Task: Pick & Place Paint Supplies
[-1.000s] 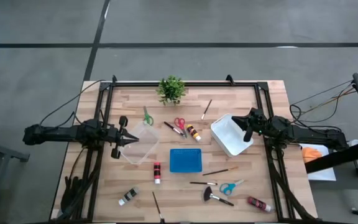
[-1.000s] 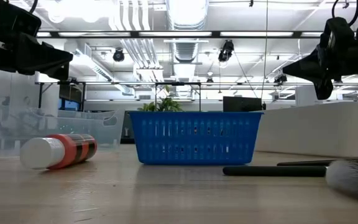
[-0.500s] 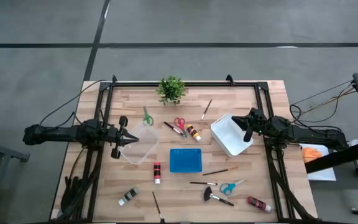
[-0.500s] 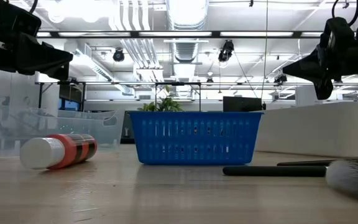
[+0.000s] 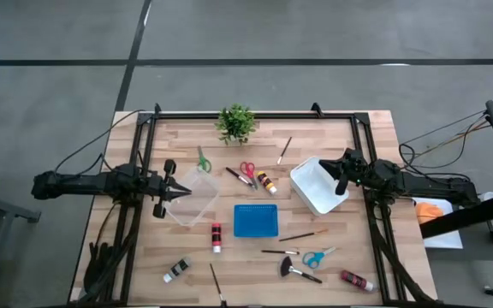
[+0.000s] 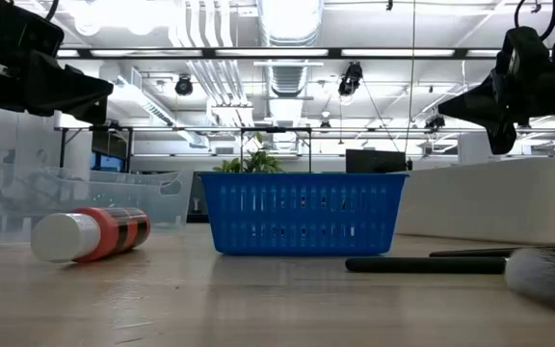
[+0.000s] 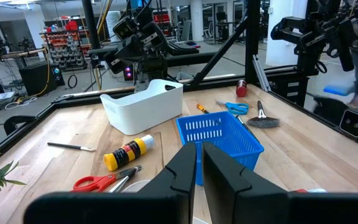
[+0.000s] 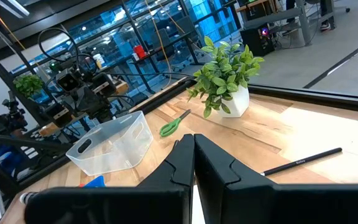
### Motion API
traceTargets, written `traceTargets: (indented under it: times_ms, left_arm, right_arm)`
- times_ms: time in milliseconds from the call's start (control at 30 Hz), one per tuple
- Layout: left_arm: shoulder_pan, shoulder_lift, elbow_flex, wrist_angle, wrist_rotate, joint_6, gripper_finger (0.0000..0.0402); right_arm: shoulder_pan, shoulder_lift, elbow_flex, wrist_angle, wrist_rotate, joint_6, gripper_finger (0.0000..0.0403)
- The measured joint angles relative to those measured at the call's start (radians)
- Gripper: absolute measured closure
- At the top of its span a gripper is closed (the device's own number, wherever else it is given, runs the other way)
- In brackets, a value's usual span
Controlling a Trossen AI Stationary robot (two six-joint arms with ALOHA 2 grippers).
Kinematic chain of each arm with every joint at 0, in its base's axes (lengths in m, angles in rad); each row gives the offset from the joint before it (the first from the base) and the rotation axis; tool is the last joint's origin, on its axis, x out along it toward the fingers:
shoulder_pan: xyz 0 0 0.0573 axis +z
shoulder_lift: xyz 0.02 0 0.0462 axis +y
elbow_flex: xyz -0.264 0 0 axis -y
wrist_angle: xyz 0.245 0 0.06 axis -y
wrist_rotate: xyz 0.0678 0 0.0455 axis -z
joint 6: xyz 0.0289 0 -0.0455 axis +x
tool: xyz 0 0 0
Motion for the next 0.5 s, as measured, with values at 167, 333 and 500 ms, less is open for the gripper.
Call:
traceTargets:
  times_ms: [167,333,500]
  left_arm:
    - [0.000,0.000,0.000,0.000,0.000,0.000,0.0366]
    - [0.000,0.000,0.000,0.000,0.000,0.000,0.0366]
    - [0.000,0.000,0.000,0.000,0.000,0.014,0.0366]
  right_arm:
    - [0.000,0.000,0.000,0.000,0.000,0.000,0.0395]
    - [0.000,0.000,0.000,0.000,0.000,0.005,0.0395]
    - [0.000,0.000,0.000,0.027,0.000,0.181,0.0395]
